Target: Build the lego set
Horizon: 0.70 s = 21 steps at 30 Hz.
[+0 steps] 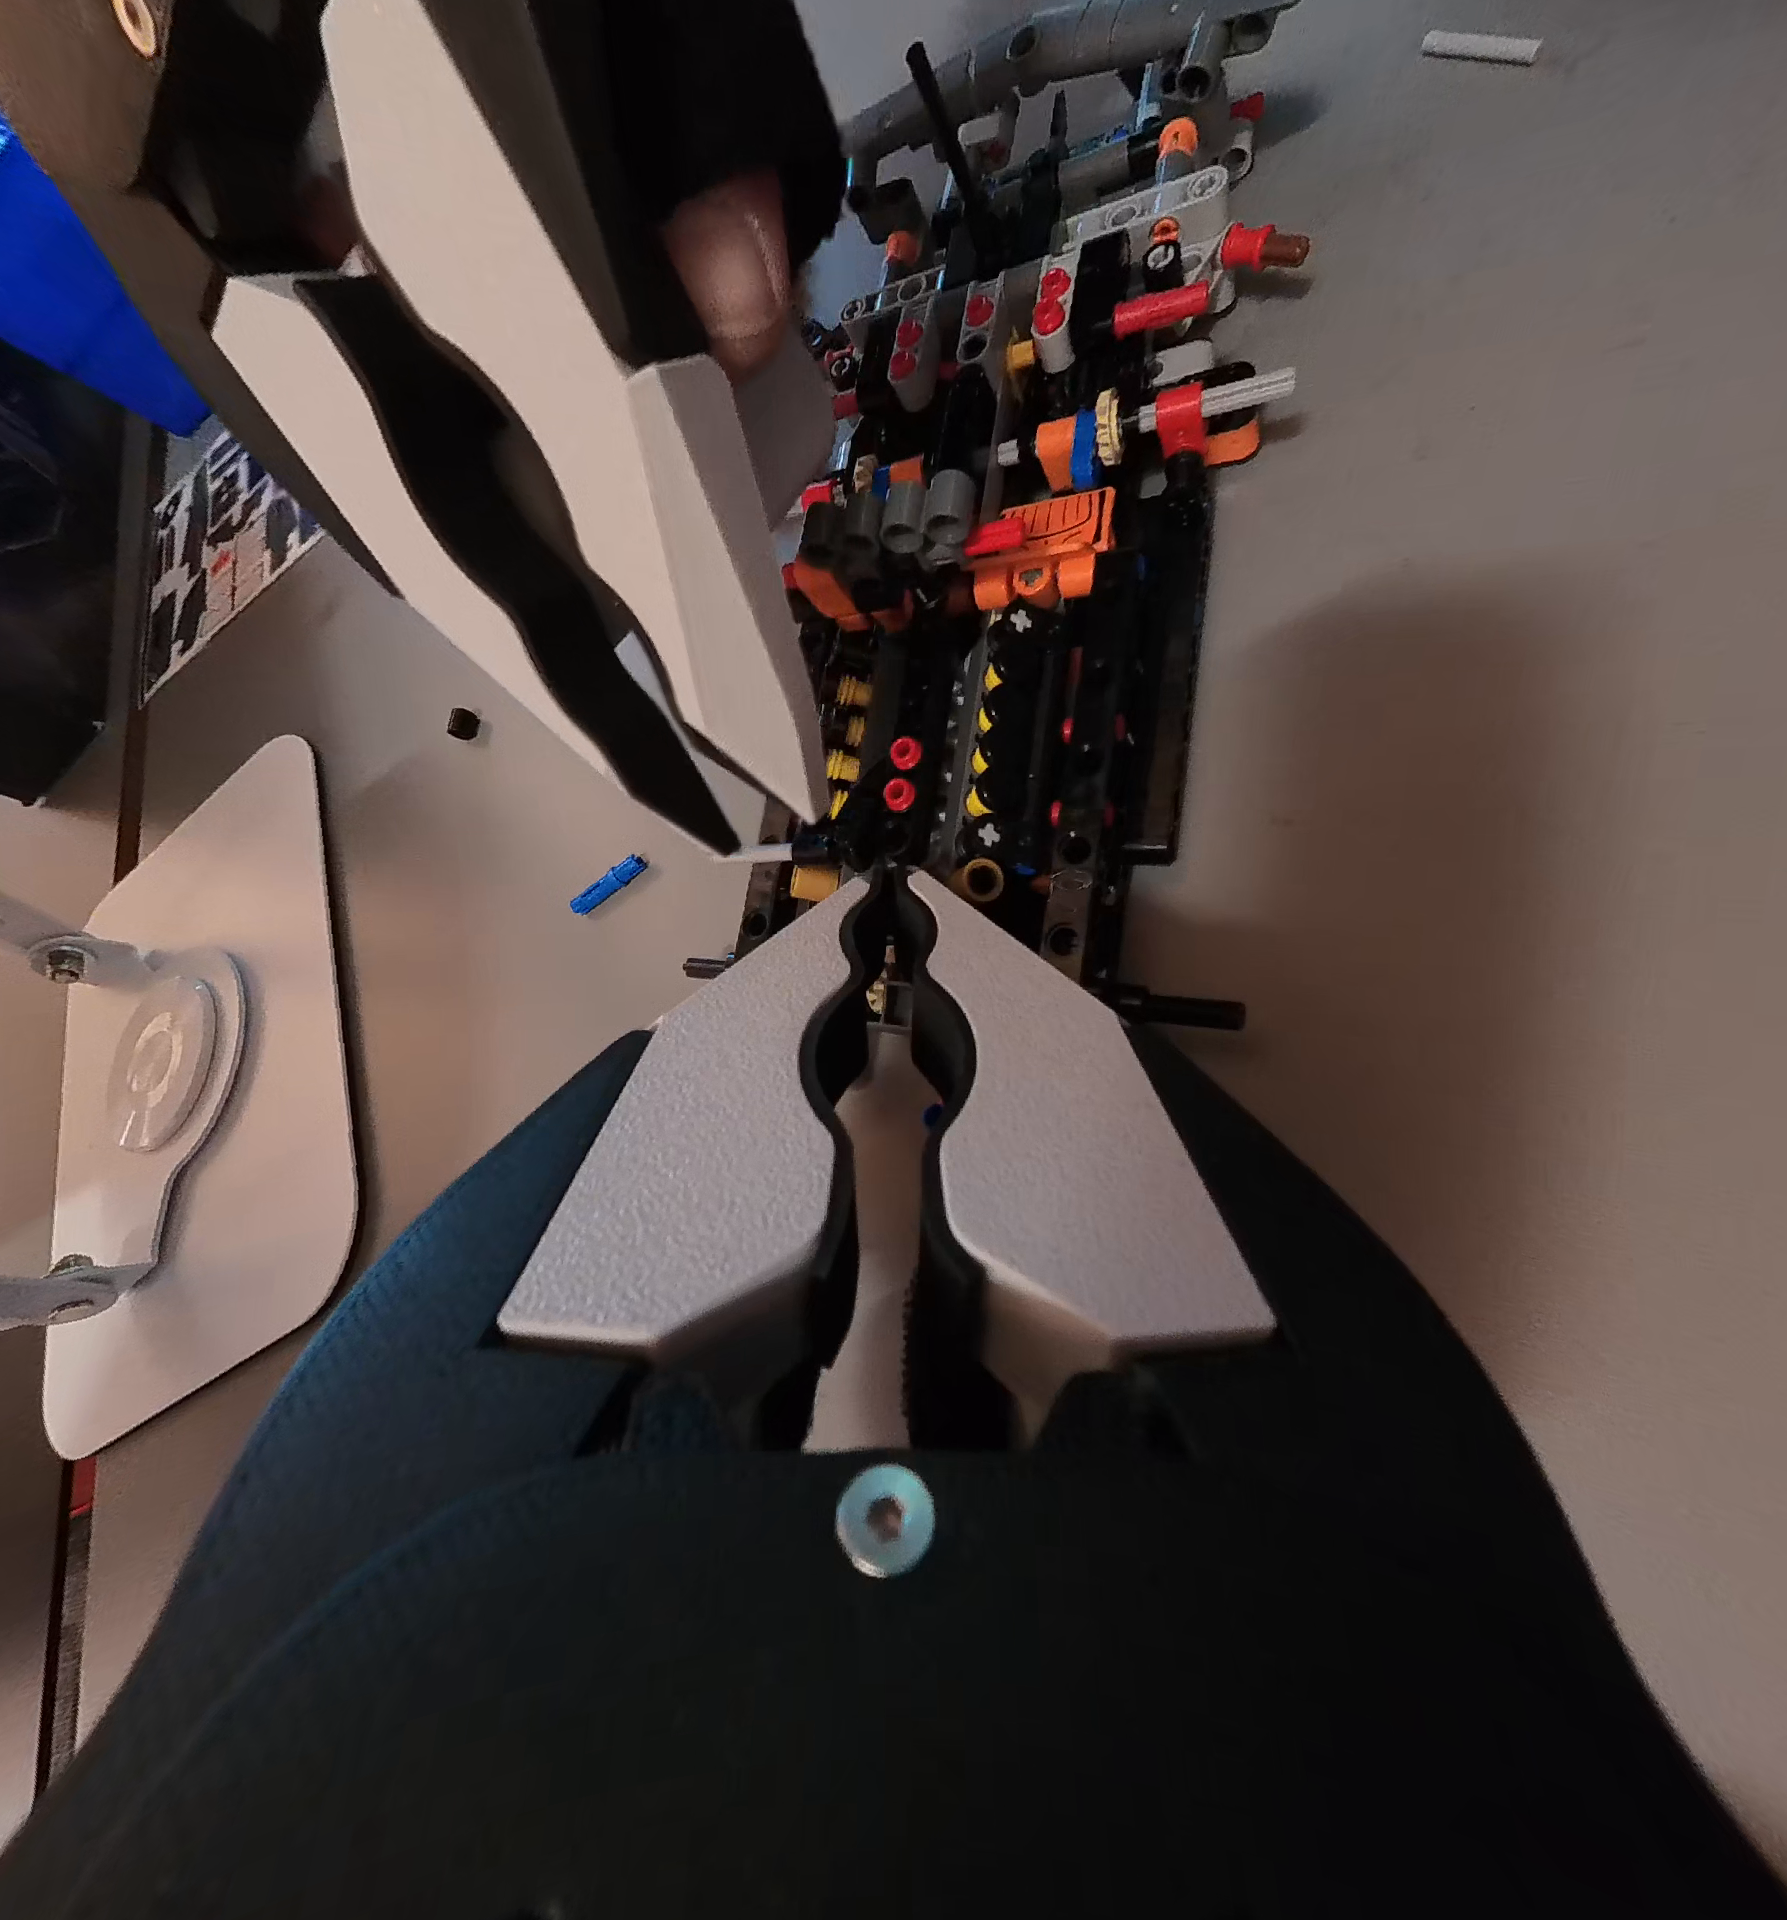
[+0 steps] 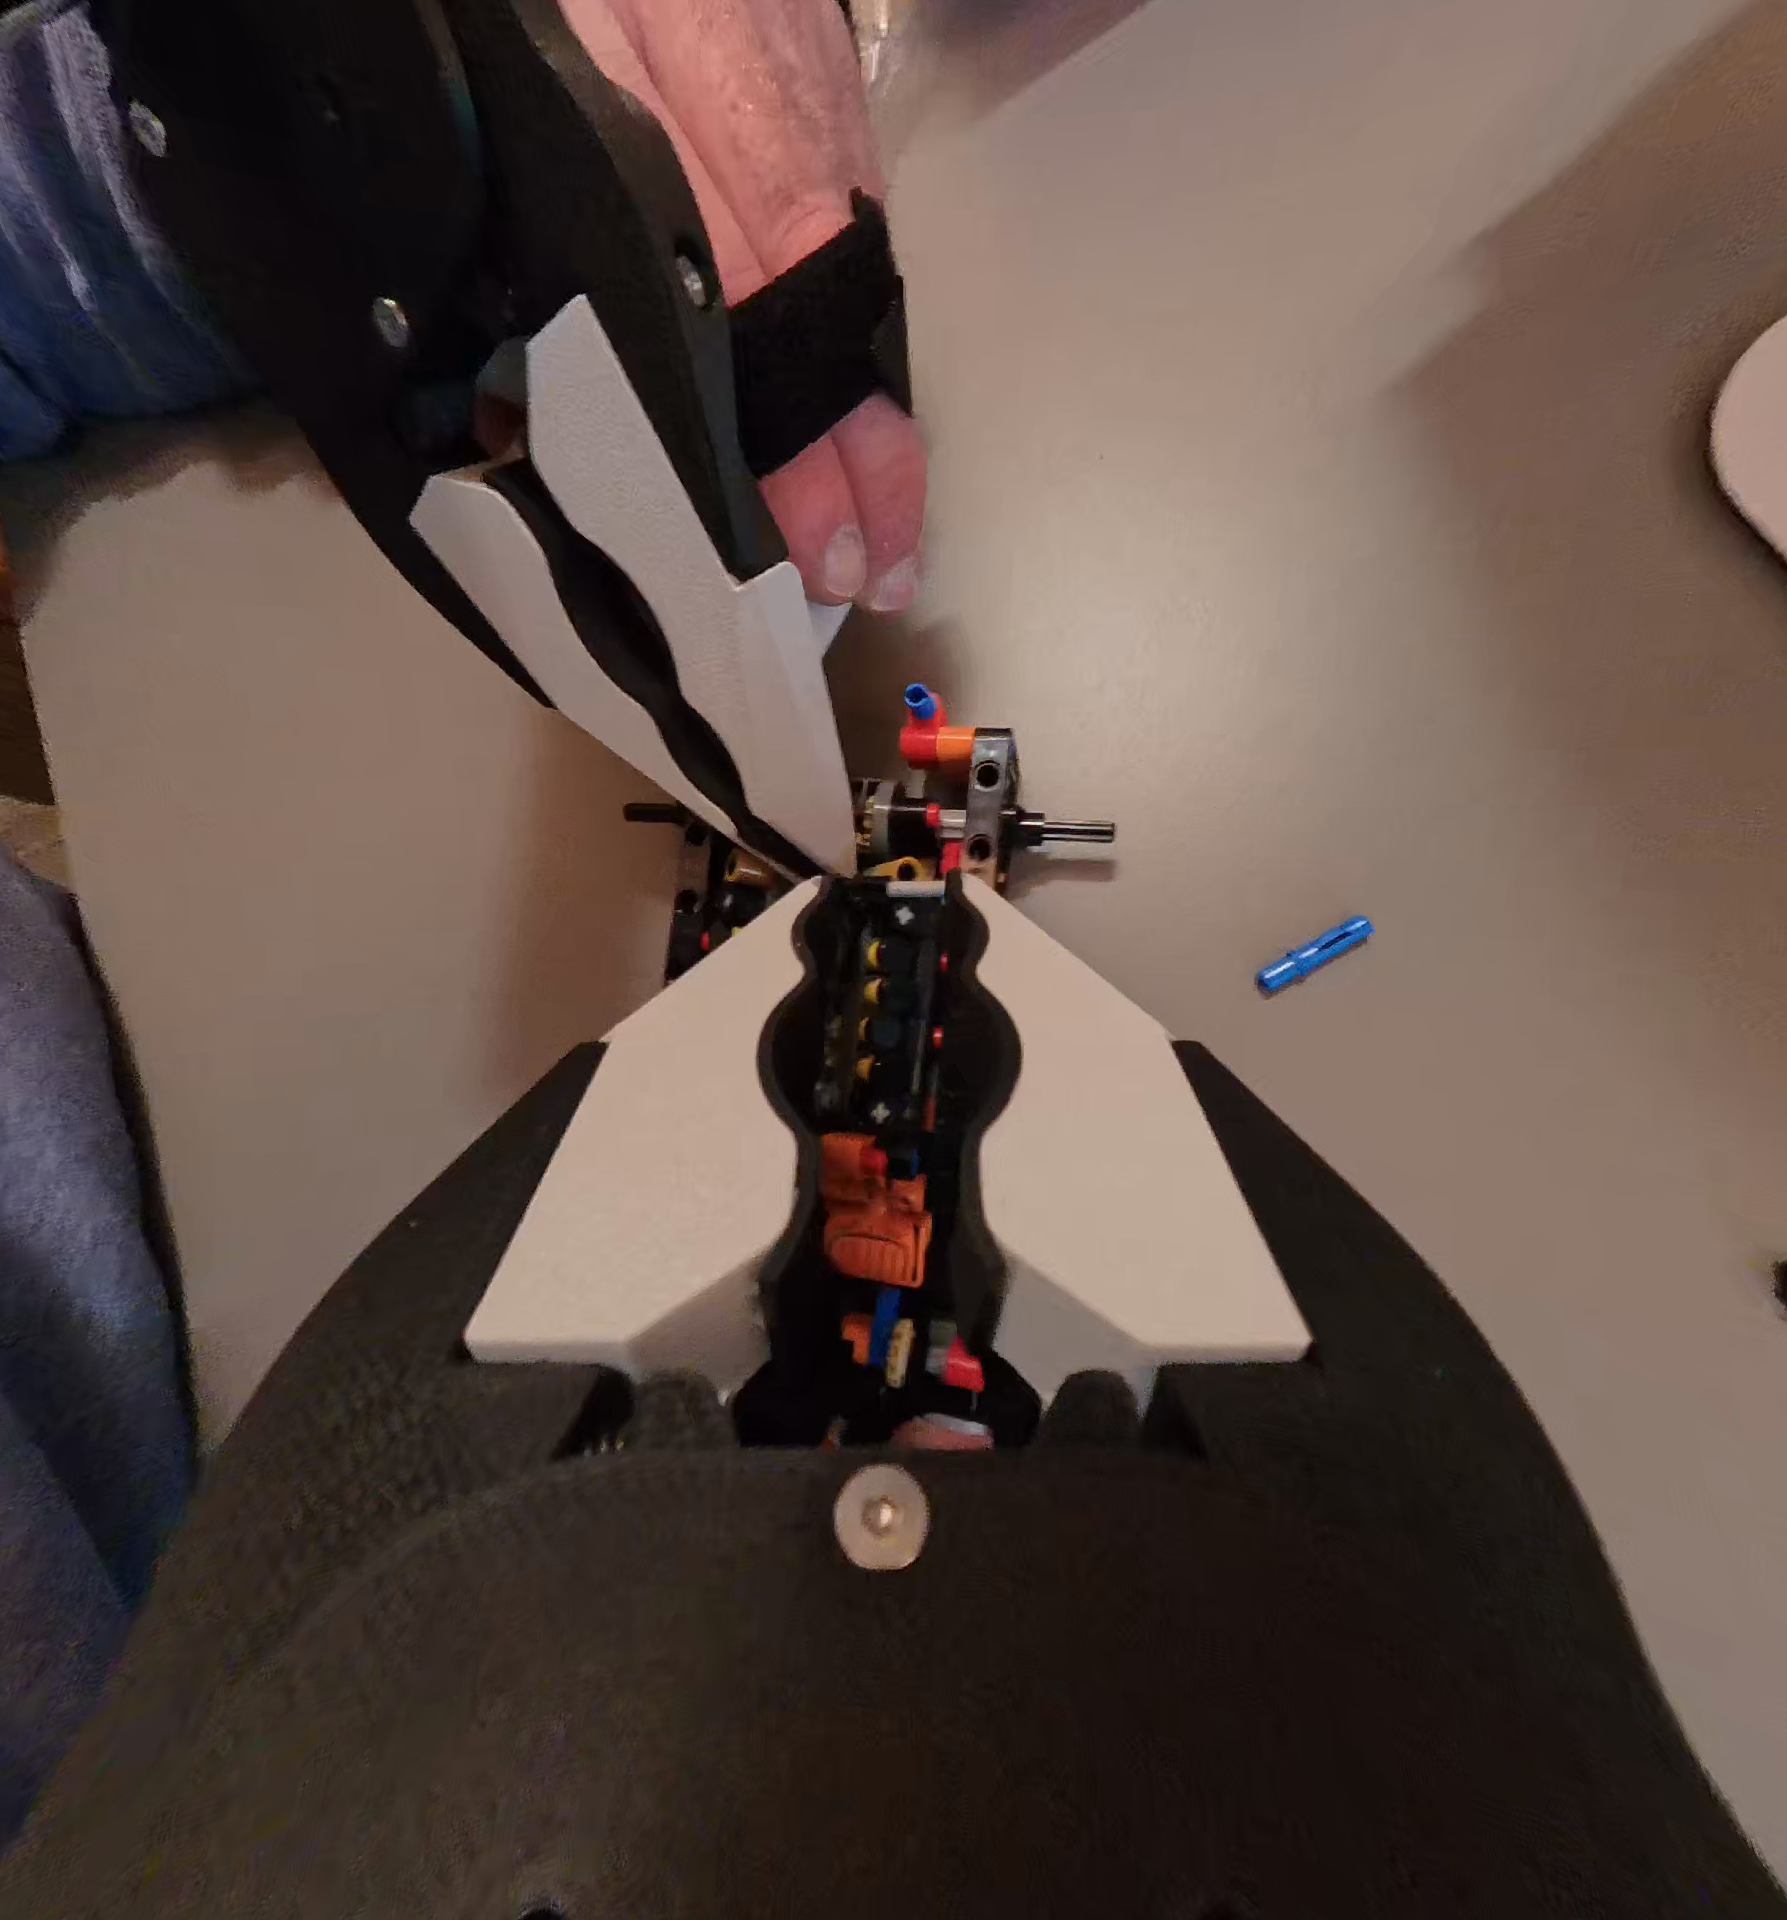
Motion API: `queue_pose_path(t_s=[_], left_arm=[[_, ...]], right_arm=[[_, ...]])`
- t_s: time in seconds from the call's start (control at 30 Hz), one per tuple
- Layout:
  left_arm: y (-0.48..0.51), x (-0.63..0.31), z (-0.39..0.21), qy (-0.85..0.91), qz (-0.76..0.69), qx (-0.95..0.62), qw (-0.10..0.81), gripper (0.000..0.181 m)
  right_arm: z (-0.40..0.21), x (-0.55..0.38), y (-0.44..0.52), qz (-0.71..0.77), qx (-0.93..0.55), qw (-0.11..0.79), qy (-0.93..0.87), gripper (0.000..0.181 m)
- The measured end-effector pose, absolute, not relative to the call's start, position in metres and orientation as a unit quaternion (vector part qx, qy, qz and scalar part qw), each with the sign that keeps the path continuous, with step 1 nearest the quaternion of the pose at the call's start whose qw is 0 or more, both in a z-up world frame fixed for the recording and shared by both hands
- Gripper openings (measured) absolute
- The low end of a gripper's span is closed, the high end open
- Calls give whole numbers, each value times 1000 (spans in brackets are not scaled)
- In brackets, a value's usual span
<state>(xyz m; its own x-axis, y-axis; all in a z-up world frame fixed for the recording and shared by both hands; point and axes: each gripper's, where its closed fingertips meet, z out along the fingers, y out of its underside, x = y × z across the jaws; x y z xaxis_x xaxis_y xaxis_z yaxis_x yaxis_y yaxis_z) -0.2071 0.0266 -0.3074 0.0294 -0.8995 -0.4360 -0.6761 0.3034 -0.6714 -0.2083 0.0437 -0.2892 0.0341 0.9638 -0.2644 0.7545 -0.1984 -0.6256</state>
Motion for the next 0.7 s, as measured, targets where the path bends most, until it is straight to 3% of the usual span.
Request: queue_pose_path(t_s=[0.17,0.43,0.7], left_arm=[[27,-207,-308,684,-131,-575,428,0],[27,-207,-308,683,-133,-576,428,0],[27,-207,-308,683,-134,-576,428,0]], right_arm=[[-295,-207,58,337,-713,160,-594,25],[-299,-211,55,384,-692,134,-596,14],[-292,-215,49,409,-678,128,-597,14]])
